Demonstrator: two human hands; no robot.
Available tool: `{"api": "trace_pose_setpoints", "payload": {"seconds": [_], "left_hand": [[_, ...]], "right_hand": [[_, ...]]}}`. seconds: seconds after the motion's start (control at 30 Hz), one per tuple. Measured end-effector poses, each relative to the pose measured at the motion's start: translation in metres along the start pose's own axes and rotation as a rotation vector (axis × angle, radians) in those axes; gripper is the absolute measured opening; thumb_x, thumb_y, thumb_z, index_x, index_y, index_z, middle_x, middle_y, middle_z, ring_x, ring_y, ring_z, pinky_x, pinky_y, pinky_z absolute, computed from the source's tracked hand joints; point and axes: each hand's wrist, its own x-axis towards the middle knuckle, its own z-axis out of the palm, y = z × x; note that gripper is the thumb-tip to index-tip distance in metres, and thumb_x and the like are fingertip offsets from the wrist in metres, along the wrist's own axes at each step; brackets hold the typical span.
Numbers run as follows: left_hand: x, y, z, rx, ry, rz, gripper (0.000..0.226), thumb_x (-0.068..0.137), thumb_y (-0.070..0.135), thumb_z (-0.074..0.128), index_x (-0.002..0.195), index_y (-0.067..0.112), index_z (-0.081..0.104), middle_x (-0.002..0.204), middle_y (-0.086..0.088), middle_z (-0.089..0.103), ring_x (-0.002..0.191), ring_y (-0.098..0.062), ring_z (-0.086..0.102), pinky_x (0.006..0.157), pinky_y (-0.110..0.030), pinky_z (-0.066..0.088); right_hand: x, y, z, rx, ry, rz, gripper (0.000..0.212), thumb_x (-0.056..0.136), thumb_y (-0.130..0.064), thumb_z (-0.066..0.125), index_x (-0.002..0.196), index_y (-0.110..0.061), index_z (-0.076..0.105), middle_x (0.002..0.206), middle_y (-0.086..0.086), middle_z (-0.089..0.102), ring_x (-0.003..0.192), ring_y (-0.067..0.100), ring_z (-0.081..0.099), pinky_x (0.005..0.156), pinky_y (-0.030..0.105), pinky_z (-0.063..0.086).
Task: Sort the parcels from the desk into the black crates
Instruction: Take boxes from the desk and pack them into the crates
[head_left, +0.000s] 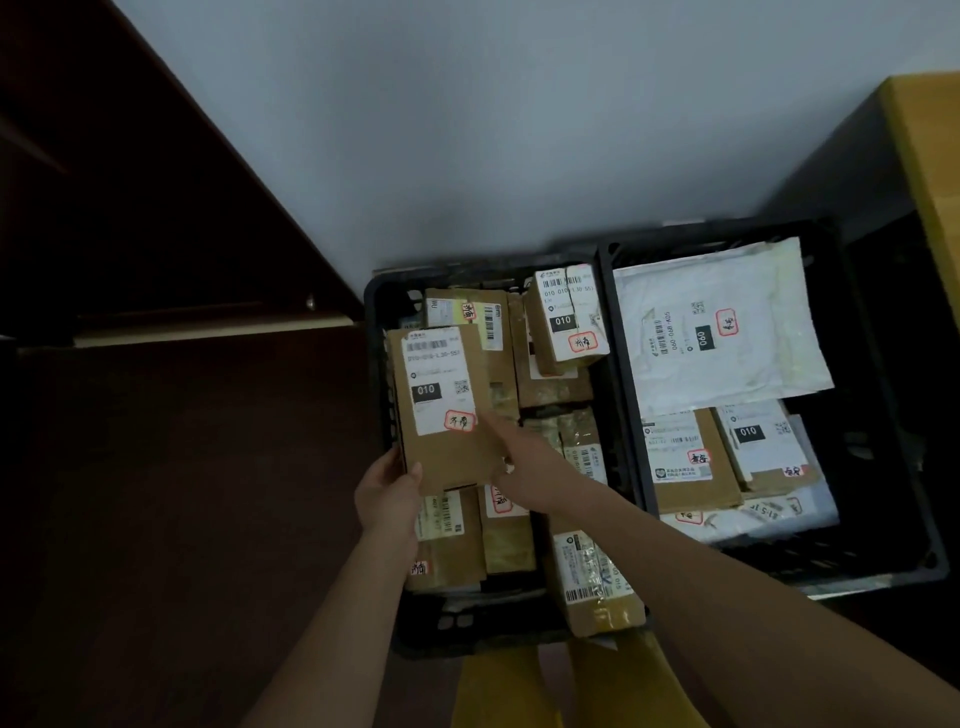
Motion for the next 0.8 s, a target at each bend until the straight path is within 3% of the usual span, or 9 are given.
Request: {"api": "trace_pose_setpoints", "payload": {"seconds": [0.17,0.23,0.3,0.37,0.4,0.43,0.5,0.67,0.8], "left_hand": [[0.012,0.023,0.013,0.1,-0.067,0.113,0.044,0.096,0.005,0.058,0.137,0.02,0.054,0.124,-0.009,0.064,0.105,-0.024,0.066,0.094,-0.041,0.054],[0.018,0.028,0.015,0.367,-0.008,0.341,0.046,0.096,0.005,0.056,0.14,0.019,0.05,0.136,-0.002,0.055,0.117,-0.018,0.056,0.095,-0.031,0.048],[0.023,0.031,0.015,0.615,-0.005,0.622,0.045,0.094,0.001,0.052,0.136,0.018,0.052,0.133,0.005,0.048,0.116,-0.009,0.047,0.089,-0.02,0.04],[0.036,0.029,0.013,0.862,-0.075,0.825,0.049,0.09,0.002,0.054,0.136,0.017,0.051,0.139,0.001,0.046,0.125,-0.013,0.045,0.097,-0.026,0.04],[0.043,0.027,0.012,1.036,-0.107,0.851,0.06,0.087,0.005,0.059,0.144,0.018,0.044,0.149,-0.001,0.039,0.138,-0.021,0.036,0.112,-0.041,0.034],[0.047,0.027,0.011,1.206,-0.131,0.835,0.072,0.086,0.008,0.063,0.151,0.02,0.034,0.159,-0.002,0.026,0.148,-0.024,0.021,0.12,-0.048,0.018],[0.054,0.025,0.007,1.434,-0.158,0.819,0.086,0.088,0.016,0.065,0.157,0.022,0.015,0.165,0.0,0.005,0.152,-0.02,-0.001,0.121,-0.051,0.0],[0.062,0.032,0.008,1.54,-0.149,0.885,0.087,0.093,0.02,0.06,0.157,0.025,0.002,0.165,0.003,-0.002,0.151,-0.017,-0.006,0.12,-0.05,-0.004],[0.075,0.04,0.013,1.578,-0.073,0.93,0.08,0.097,0.011,0.053,0.157,0.029,0.003,0.165,0.003,0.002,0.152,-0.018,-0.002,0.12,-0.05,-0.002]], "right_hand": [[0.018,-0.009,-0.011,0.054,0.119,-0.044,0.082,0.088,-0.001,0.057,0.156,-0.029,0.02,0.145,0.01,0.04,0.129,0.027,0.046,0.097,0.031,0.046],[0.029,-0.012,-0.014,0.063,0.13,-0.066,0.083,0.087,0.002,0.057,0.156,-0.026,0.021,0.149,0.008,0.038,0.132,0.026,0.044,0.099,0.027,0.043],[0.038,-0.017,-0.014,0.033,0.084,-0.074,0.082,0.089,0.001,0.057,0.157,-0.022,0.018,0.159,0.005,0.026,0.143,0.024,0.031,0.109,0.023,0.033],[0.044,-0.021,-0.012,0.012,0.036,-0.066,0.082,0.09,-0.002,0.056,0.158,-0.022,0.014,0.164,0.004,0.013,0.149,0.023,0.017,0.119,0.03,0.024],[0.046,-0.023,-0.011,0.002,0.022,-0.066,0.082,0.091,-0.004,0.056,0.158,-0.023,0.012,0.165,0.004,0.009,0.15,0.024,0.014,0.12,0.033,0.022],[0.048,-0.023,-0.01,-0.006,0.015,-0.067,0.083,0.091,-0.005,0.055,0.158,-0.024,0.01,0.165,0.004,0.006,0.15,0.024,0.013,0.12,0.034,0.021],[0.052,-0.022,-0.007,-0.022,0.019,-0.064,0.085,0.092,-0.006,0.056,0.158,-0.025,0.007,0.166,0.003,0.001,0.151,0.025,0.014,0.12,0.033,0.022],[0.061,-0.015,-0.005,-0.161,0.056,-0.11,0.096,0.09,-0.009,0.066,0.158,-0.03,0.001,0.166,0.002,-0.005,0.147,0.027,0.024,0.114,0.035,0.033],[0.073,-0.016,-0.003,-0.214,0.151,-0.114,0.09,0.091,0.0,0.058,0.158,-0.031,0.005,0.166,-0.001,-0.004,0.135,0.031,0.044,0.102,0.039,0.047]]}}
